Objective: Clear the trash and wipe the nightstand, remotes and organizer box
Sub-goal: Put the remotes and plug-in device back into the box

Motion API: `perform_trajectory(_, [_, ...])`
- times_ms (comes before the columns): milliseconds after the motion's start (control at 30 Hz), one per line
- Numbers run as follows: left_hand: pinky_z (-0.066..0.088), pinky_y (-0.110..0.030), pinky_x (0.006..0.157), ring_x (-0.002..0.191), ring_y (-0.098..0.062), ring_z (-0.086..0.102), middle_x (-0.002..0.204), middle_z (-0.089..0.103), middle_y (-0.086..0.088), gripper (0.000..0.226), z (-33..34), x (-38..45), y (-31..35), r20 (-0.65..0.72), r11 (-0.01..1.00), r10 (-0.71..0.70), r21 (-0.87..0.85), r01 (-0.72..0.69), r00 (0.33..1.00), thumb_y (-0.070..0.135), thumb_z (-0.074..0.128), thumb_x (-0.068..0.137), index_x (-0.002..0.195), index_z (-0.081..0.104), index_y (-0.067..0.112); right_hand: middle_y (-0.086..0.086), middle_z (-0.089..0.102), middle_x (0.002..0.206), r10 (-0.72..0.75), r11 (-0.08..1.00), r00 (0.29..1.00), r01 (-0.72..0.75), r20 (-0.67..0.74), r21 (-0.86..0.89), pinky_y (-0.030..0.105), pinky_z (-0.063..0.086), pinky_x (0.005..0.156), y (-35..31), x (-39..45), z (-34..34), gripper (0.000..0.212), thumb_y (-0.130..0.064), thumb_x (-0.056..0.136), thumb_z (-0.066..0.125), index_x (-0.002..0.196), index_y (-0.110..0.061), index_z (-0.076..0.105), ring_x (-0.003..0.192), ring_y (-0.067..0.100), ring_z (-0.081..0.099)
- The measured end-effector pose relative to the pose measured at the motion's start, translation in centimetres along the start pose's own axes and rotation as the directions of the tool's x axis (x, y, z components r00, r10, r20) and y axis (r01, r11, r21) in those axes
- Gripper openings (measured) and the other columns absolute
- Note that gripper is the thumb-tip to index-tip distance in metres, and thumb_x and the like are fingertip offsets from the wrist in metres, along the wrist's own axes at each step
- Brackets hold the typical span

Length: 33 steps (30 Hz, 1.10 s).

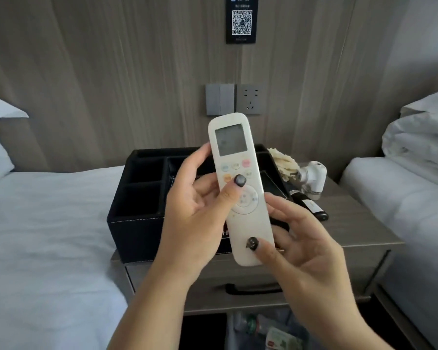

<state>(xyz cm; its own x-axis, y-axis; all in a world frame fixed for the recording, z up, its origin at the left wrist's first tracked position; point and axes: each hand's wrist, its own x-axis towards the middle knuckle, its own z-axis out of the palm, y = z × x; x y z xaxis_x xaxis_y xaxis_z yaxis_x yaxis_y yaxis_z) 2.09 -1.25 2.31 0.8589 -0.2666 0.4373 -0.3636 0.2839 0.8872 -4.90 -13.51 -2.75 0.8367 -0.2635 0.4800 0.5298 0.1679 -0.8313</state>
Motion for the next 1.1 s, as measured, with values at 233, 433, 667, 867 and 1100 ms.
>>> perform_trajectory(233, [0.057, -0.028, 0.082, 0.098, -0.011, 0.071, 0.101, 0.077, 0.003, 0.056, -2.9, 0.0, 1.2, -0.095, 0.998, 0.060, -0.011, -0.062, 0.994, 0.016, 0.072, 0.074, 0.126, 0.057, 0.032, -0.002, 0.071, 0.098, 0.000, 0.950, 0.999, 0.012, 0.037, -0.313, 0.035, 0.060, 0.076, -7.1, 8.0, 3.8, 0.043, -0.025, 0.075, 0.069, 0.117, -0.025, 0.062, 0.089, 0.019, 0.072])
perform_trajectory(433, [0.057, -0.020, 0.074, 0.093, -0.008, 0.072, 0.096, 0.077, 0.006, 0.046, -5.7, 0.4, 2.4, -0.216, 0.994, 0.080, -0.059, -0.095, 0.973, 0.015, 0.072, 0.074, 0.118, 0.065, 0.025, 0.008, 0.074, 0.094, 0.244, 0.838, 0.893, 0.002, 0.378, -0.545, 0.036, 0.060, 0.073, -9.5, 14.3, 9.4, 0.021, -0.006, 0.090, 0.063, 0.107, -0.015, 0.069, 0.083, 0.025, 0.074])
perform_trajectory(667, [0.048, -0.035, 0.099, 0.110, -0.002, 0.062, 0.105, 0.072, 0.018, 0.030, -10.2, 0.8, 0.9, -0.607, 0.983, 0.064, 0.174, 0.054, 0.792, 0.019, 0.060, 0.092, 0.117, 0.061, 0.036, 0.008, 0.074, 0.099, 0.081, 0.941, 0.985, -0.025, 0.154, -0.336, 0.033, 0.060, 0.072, -9.4, 19.9, 11.8, 0.021, -0.006, 0.092, 0.061, 0.113, -0.010, 0.065, 0.086, 0.021, 0.074])
perform_trajectory(867, [0.036, -0.025, 0.086, 0.101, -0.005, 0.056, 0.116, 0.058, 0.020, 0.052, -10.2, 1.5, -1.4, -0.594, 0.913, -0.144, 0.229, 0.338, 0.792, 0.022, 0.057, 0.092, 0.141, 0.041, 0.032, 0.003, 0.073, 0.098, 0.042, 0.894, 0.976, 0.058, 0.212, -0.445, 0.027, 0.060, 0.065, -4.1, 20.9, 13.3, 0.026, 0.001, 0.089, 0.064, 0.109, -0.014, 0.069, 0.079, 0.013, 0.073])
perform_trajectory(1100, [0.037, -0.026, 0.083, 0.085, 0.002, 0.052, 0.119, 0.053, 0.020, 0.055, -9.6, 1.4, -1.3, -0.575, 0.856, -0.160, 0.324, 0.404, 0.802, 0.026, 0.058, 0.092, 0.143, 0.038, 0.035, 0.005, 0.073, 0.103, 0.075, 0.851, 0.964, 0.071, 0.255, -0.520, 0.039, 0.060, 0.081, 3.7, 19.3, 13.6, 0.030, 0.003, 0.086, 0.066, 0.110, -0.015, 0.071, 0.096, 0.028, 0.069])
